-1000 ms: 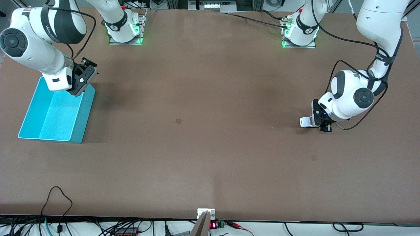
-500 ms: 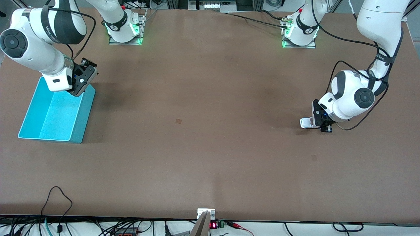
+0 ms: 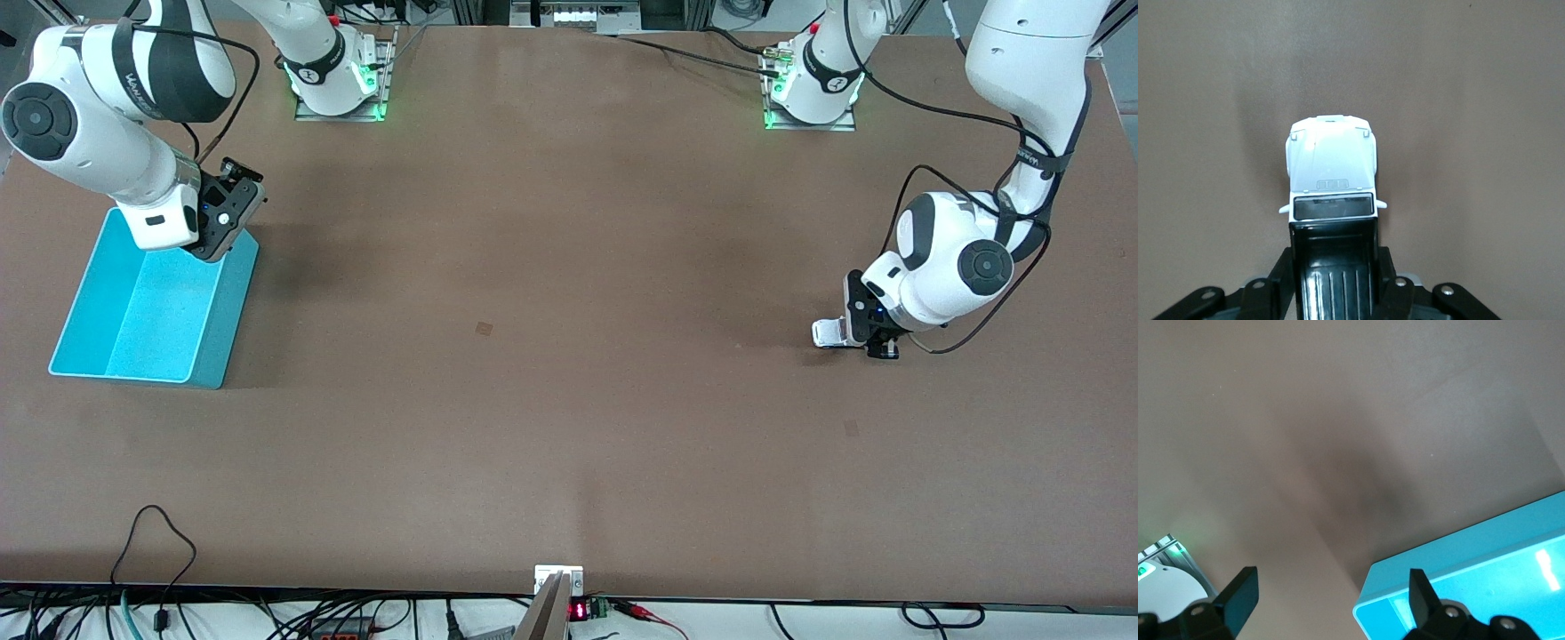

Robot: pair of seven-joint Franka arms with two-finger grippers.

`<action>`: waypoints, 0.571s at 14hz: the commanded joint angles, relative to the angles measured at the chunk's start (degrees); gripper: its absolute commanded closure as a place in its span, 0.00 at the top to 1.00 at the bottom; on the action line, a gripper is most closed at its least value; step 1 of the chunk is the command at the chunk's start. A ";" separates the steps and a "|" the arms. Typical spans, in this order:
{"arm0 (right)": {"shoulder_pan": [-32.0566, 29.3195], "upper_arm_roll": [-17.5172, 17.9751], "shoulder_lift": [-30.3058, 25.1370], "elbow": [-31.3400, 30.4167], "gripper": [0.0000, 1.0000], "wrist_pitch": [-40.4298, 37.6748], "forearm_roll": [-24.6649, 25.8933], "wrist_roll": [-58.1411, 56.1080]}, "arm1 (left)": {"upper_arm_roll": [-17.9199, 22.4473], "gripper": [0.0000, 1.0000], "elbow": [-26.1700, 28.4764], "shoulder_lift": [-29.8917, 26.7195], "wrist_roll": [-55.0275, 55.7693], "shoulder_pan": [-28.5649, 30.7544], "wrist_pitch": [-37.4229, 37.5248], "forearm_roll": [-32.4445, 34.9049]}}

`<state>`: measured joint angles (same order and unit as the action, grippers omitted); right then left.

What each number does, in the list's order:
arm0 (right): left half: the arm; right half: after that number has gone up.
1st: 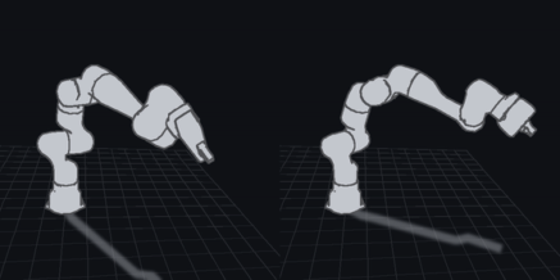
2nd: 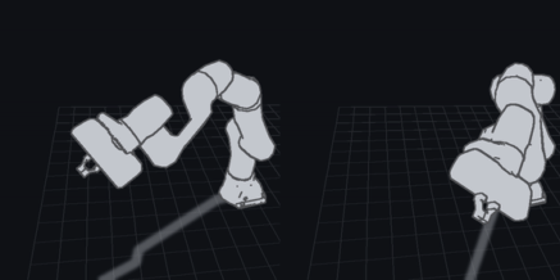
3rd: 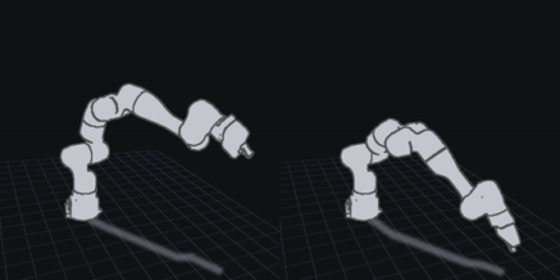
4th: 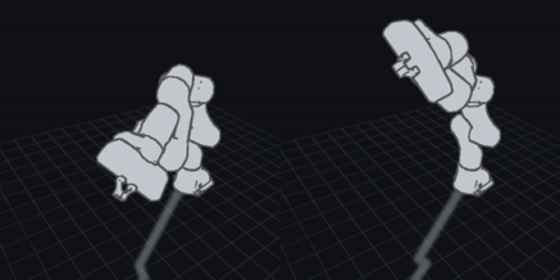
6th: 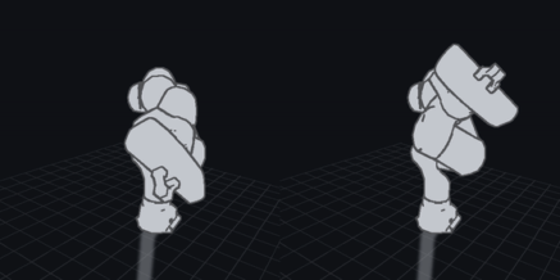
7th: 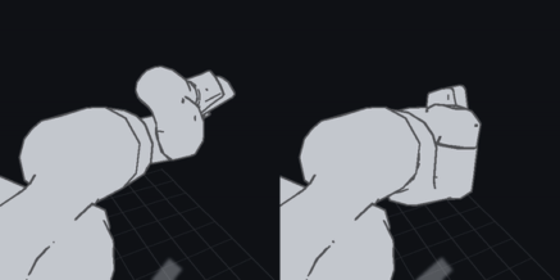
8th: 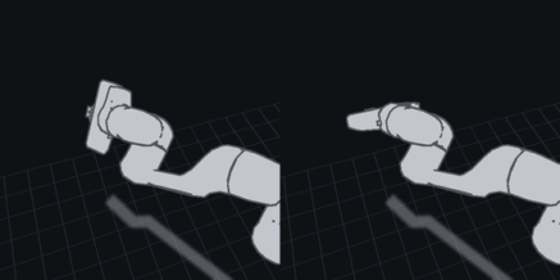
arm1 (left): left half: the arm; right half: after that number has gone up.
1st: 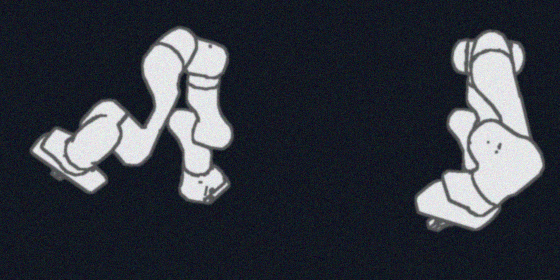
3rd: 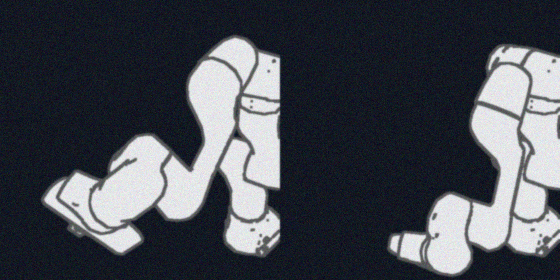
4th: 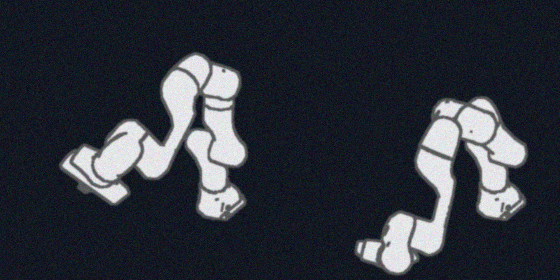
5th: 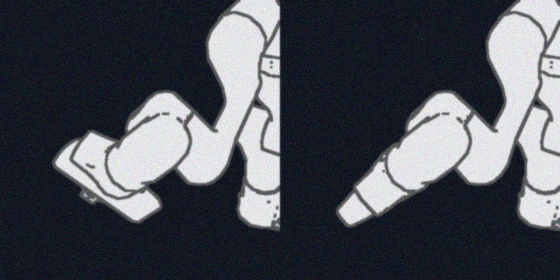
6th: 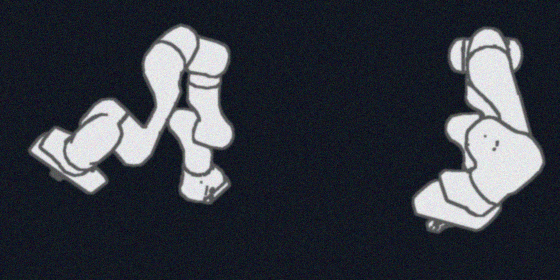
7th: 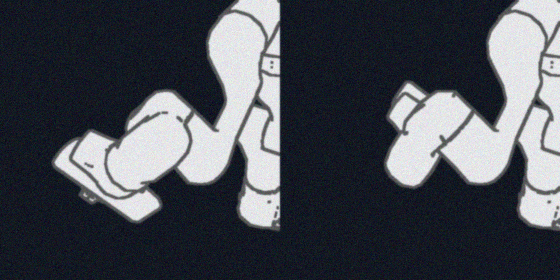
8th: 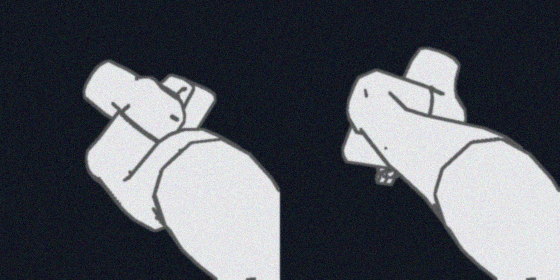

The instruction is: Wind and store white jeep toy

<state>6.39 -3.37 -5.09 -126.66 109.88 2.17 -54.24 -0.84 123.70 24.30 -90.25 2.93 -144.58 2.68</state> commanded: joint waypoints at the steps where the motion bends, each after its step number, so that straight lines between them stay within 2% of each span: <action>1: -0.41 0.03 0.78 0.97 1.00 -0.63 0.46 -1.65 | -0.21 0.17 -0.83 0.83 -0.45 0.15 -0.09 0.57; 8: -1.21 0.03 1.05 0.97 1.00 -0.63 0.46 -2.53 | -0.21 0.16 -1.18 1.27 -0.45 0.50 -0.09 0.57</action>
<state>5.83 -3.45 -4.54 -126.65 109.88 2.18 -55.37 -0.84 123.68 24.33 -90.25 2.93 -144.58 2.68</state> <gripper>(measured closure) 0.000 0.480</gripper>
